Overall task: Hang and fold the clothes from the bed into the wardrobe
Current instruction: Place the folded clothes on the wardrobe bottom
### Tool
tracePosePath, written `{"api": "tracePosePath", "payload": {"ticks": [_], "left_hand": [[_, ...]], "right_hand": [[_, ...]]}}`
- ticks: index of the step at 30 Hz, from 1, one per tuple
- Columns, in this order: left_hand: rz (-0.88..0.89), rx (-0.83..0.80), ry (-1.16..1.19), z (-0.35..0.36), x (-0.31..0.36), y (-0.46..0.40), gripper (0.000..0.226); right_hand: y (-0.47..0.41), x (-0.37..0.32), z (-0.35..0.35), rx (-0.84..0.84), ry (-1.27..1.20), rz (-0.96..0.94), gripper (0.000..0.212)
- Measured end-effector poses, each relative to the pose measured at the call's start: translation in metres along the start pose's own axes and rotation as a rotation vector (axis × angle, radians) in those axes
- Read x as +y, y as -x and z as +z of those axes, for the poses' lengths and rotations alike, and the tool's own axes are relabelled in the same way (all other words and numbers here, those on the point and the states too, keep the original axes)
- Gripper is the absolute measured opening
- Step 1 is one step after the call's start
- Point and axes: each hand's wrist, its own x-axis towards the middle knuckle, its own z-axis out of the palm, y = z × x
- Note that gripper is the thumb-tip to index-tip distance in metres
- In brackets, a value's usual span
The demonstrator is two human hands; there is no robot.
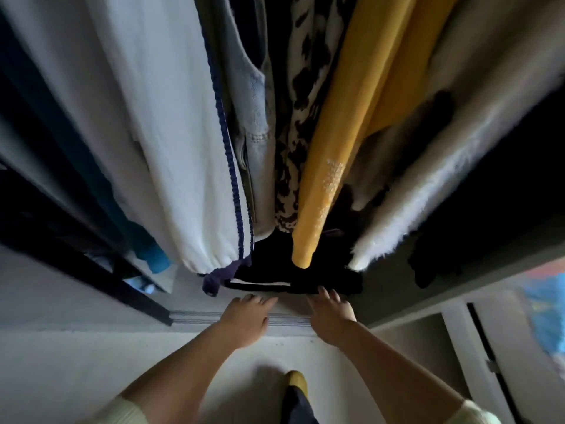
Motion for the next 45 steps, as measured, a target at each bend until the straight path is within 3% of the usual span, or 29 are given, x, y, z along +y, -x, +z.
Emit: {"api": "tracePosePath", "payload": {"ticks": [6,17,31,36,45], "left_hand": [[0.066,-0.028,0.031,-0.043,0.05,0.022,0.059],[0.369,-0.046,-0.206,-0.114,0.245,-0.002,0.054],[0.772,-0.111,-0.323,-0.074,0.66,-0.013,0.05],[0.848,-0.133,-0.401,-0.07,0.757,-0.028,0.054],[0.983,-0.198,-0.471,-0.035,0.88,-0.077,0.053]], "right_hand": [[0.067,0.011,-0.018,0.104,-0.126,0.073,0.055],[0.214,0.175,0.004,0.2,-0.374,0.457,0.045],[0.462,0.45,0.173,0.149,-0.506,0.866,0.043],[0.519,0.513,0.223,0.146,-0.591,0.98,0.043],[0.552,0.588,0.304,-0.017,-0.745,1.127,0.04]]}}
